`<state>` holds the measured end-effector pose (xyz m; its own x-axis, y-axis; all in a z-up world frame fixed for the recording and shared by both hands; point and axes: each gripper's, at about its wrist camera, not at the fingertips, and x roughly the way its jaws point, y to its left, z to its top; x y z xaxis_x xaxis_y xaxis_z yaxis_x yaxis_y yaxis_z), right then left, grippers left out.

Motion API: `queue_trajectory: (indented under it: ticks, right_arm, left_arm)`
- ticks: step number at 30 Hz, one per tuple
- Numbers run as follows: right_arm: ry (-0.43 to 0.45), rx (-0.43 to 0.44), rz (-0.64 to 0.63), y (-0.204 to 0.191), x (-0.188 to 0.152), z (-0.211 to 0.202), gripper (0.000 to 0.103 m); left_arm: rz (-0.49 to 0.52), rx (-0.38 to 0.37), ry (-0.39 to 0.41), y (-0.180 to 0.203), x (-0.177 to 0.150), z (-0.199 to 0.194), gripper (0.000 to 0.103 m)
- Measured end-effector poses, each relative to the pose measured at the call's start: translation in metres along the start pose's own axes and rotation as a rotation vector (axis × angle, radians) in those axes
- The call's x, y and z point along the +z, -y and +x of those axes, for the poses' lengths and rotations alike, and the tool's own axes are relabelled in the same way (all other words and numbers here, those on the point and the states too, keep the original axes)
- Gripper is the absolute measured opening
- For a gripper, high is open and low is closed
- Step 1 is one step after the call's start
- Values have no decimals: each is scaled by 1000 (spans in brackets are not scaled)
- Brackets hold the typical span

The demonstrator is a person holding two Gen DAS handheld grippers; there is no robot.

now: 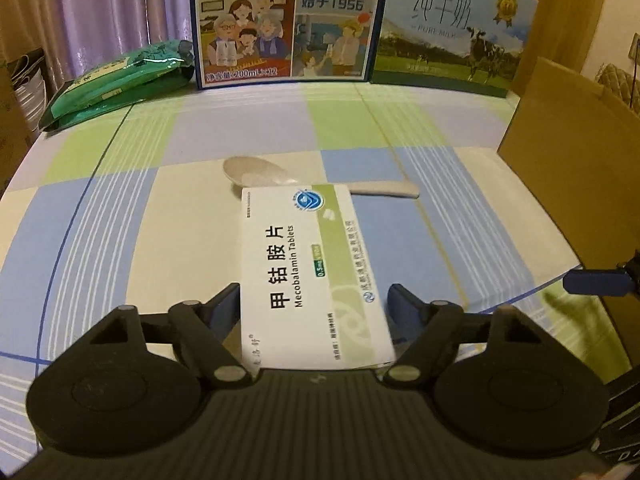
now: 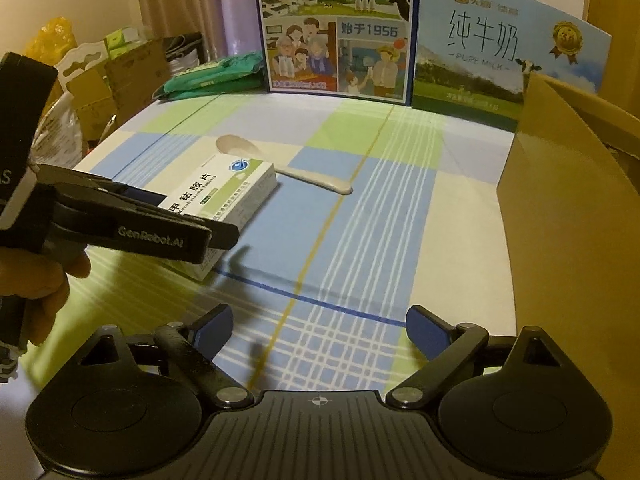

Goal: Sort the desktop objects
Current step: 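Grasp the white Mecobalamin tablet box with the left tool while the right tool grasps the white spoon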

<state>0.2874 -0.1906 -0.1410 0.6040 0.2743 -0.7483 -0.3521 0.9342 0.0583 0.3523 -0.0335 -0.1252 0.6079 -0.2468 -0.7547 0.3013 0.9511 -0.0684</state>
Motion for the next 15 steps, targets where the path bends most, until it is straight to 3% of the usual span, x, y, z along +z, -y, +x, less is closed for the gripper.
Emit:
queue_trajectory:
  ticks: [15]
  right_arm:
    - [-10,8,-60,-15,14,7,85]
  left_arm:
    - [34,13,-22,-15,-4,-9,67]
